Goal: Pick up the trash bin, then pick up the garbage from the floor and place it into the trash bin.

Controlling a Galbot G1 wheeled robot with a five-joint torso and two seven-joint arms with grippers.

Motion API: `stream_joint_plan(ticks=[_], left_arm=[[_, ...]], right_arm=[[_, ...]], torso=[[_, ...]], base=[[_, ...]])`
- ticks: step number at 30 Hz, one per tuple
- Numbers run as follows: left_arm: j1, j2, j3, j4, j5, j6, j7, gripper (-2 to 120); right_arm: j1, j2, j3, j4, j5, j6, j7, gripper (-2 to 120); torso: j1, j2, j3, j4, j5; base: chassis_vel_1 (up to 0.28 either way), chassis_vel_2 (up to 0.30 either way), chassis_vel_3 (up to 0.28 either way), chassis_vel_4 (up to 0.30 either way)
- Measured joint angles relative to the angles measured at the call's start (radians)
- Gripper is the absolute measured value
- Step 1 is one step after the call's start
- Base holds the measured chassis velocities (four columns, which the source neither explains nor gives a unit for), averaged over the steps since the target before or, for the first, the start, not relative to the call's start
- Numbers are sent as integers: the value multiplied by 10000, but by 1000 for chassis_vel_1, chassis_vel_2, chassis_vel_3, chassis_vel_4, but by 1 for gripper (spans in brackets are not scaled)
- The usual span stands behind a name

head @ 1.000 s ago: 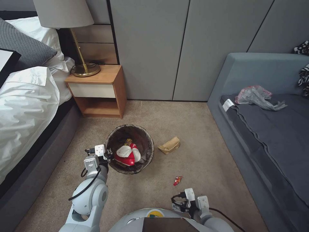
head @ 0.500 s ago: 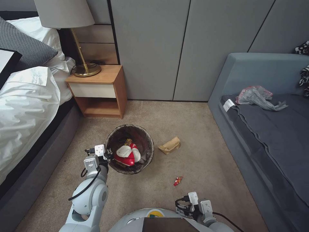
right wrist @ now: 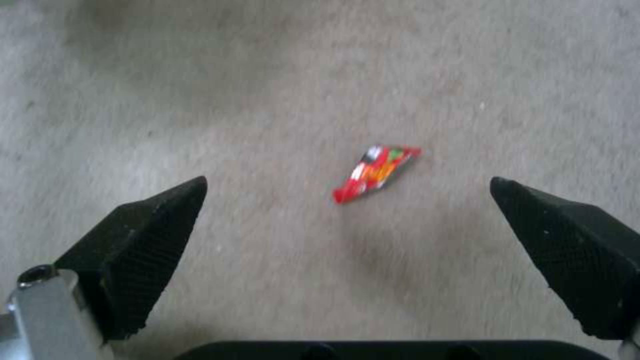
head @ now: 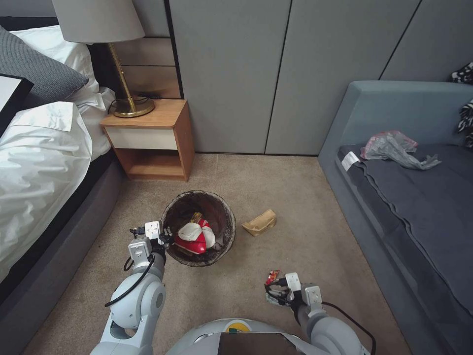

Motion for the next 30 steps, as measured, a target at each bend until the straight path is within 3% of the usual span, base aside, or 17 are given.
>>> stream_joint_plan(ticks=[30], left_arm=[[0,0,-1,0,0,0,0,0]], right_arm=[[1011,1028,-280,-1986,-186,404,-97,100]], torso=[[0,0,0,0,-2]], base=[[0,0,0,0]])
